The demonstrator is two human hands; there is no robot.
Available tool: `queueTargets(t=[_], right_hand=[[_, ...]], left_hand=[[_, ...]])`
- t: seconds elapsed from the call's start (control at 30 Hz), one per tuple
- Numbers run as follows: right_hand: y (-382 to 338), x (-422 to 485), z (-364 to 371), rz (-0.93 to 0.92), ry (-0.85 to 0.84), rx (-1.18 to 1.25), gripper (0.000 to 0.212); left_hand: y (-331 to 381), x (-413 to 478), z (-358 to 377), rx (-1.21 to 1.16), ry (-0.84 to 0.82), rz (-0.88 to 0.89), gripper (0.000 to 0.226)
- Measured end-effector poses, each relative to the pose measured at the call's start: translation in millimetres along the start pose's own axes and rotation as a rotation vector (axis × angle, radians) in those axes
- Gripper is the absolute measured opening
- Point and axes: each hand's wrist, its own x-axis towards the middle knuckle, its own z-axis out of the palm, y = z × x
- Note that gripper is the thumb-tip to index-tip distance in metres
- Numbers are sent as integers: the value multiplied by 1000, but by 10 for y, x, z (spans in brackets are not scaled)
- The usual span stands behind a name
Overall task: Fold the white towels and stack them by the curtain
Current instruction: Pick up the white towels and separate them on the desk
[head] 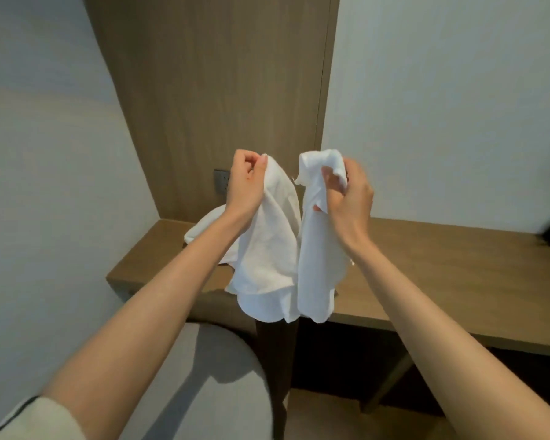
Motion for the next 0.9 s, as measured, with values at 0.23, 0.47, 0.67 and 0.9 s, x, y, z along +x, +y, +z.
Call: queueTargets(t=[0.23, 0.47, 0.67, 0.9], right_hand=[[577, 953, 497, 24, -151, 32, 5], [1662, 948, 1070, 138, -408, -51, 15], [2273, 645, 1547, 78, -762, -297, 42], [2541, 499, 1984, 160, -1063, -555, 58]], left_hand=[[-468, 919, 434, 92, -13, 97, 9], [-1794, 1012, 626, 415, -134, -52, 8], [-2666, 795, 624, 821, -418, -156, 33], [-3038, 797, 524, 939, -569, -276, 41]])
